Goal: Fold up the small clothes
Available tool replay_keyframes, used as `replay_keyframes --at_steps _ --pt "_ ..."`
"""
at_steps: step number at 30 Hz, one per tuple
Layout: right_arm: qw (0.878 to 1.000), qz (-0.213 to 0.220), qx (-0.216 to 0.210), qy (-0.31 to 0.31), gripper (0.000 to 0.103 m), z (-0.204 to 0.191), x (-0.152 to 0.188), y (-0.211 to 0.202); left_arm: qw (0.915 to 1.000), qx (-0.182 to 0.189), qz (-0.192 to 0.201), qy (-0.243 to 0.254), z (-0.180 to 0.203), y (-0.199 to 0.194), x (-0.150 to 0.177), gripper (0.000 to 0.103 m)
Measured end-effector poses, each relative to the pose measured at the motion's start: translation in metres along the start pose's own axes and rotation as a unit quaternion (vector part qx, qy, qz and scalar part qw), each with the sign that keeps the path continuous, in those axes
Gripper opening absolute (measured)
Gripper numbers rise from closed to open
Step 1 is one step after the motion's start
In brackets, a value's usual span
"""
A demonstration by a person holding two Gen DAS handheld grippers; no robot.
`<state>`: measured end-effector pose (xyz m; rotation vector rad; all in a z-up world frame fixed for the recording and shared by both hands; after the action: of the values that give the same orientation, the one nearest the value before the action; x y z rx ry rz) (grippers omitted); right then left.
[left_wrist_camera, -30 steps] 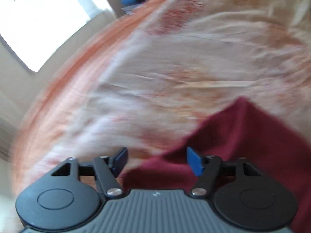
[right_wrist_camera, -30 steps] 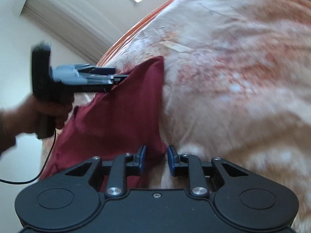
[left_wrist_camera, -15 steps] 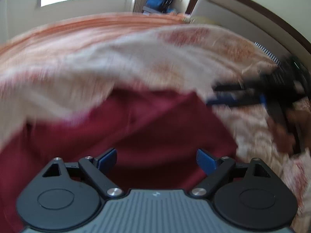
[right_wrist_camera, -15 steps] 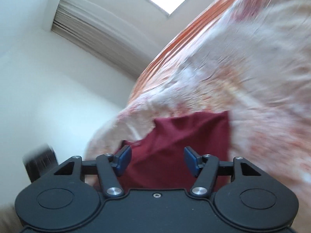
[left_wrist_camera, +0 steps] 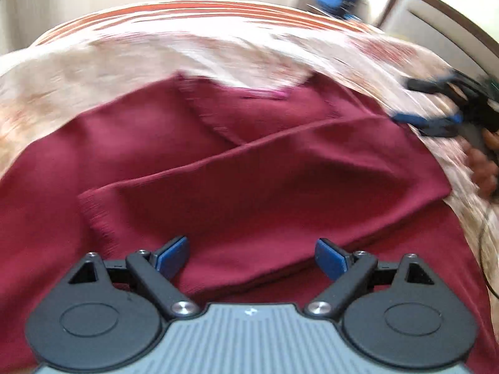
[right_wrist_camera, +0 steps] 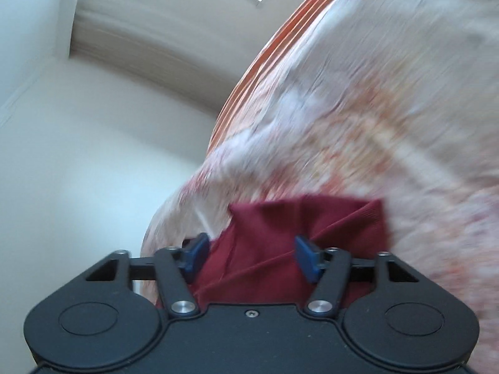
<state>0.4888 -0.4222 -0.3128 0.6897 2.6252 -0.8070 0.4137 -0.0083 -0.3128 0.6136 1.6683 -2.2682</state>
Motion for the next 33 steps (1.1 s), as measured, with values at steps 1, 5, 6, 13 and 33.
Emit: replay_keyframes --at_steps 1,5,6,13,33 --pt "1.0 0.002 0.003 -0.007 0.082 -0.003 0.0 -0.006 0.9998 -0.008 0.005 -0.018 -0.009 -0.005 0.003 0.092" --pt "0.999 -0.011 0.03 -0.036 0.085 -0.012 0.03 -0.037 0.9967 -0.035 0.02 -0.07 -0.038 -0.024 0.012 0.096" --pt "0.999 -0.015 0.036 -0.033 0.085 -0.014 0.039 -0.046 0.9955 -0.05 0.018 -0.078 -0.045 -0.028 0.016 0.097" --pt "0.997 -0.026 0.073 -0.017 0.095 -0.045 0.106 -0.086 0.9931 -0.029 0.031 -0.109 -0.082 -0.068 0.039 0.098" --pt "0.973 -0.159 0.106 -0.128 0.102 -0.229 0.14 0.046 0.9063 -0.092 0.19 -0.366 -0.375 -0.277 0.165 0.103"
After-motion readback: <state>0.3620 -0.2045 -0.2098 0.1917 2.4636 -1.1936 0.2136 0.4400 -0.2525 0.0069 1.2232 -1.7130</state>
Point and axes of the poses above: each gripper's, at about its wrist camera, not at the fingertips, and y roughly the way its jaws point, z to its right, x to its underside, the point moved 3 cm from there along y, roughly the way its jaws point, and after that the axes turned 7 degrees about -y, right-handed, at the moved point
